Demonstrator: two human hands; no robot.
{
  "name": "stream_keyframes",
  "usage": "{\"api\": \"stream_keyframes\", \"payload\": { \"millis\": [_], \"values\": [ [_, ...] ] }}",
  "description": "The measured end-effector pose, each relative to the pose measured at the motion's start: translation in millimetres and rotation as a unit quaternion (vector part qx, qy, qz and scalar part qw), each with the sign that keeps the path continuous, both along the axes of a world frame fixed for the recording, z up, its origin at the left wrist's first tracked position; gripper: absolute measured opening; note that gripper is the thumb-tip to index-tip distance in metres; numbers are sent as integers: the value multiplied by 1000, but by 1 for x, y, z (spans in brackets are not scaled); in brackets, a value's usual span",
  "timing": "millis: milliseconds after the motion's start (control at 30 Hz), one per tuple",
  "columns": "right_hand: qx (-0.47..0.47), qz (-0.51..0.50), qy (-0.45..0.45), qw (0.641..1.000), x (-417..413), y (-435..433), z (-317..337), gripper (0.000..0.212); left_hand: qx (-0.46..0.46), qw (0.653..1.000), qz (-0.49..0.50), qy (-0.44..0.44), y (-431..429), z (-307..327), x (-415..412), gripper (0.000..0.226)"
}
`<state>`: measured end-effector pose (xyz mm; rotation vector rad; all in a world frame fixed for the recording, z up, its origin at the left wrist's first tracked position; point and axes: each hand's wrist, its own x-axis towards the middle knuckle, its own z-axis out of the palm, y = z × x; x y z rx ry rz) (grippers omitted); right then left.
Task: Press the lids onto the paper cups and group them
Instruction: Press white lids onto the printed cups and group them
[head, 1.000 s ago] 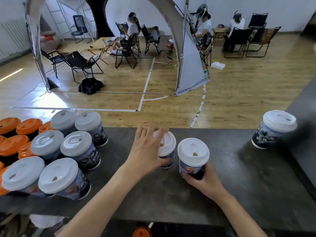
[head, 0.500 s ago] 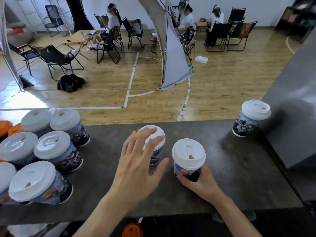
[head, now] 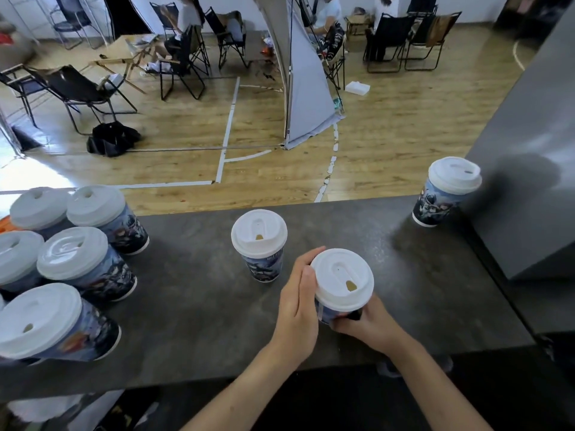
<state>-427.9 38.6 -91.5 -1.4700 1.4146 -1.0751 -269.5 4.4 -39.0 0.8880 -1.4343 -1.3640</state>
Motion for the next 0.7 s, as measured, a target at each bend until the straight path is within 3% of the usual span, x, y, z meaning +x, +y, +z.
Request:
{"api": "stream_keyframes", "payload": {
  "millis": [167,300,367,567,700],
  "values": [
    [-1,-13,-13,1000,4,4,-1,63,-15,997,75,13,10,-1,-11,34],
    [-28,-53,-29,998,12,6,-6,86,-10,994,105,-11,17,2,-14,34],
    [-32,-86,-35,995,15,5,-5,95,-13,995,94,-7,18,6,-13,31],
    [-52,-89,-12,995,10,4,-10,84,97,995,-11,24,-17,16,-16,32],
    [-52,-79,-6,996,8,4,-12,81,74,996,-24,43,-16,11,-16,39]
  ]
}}
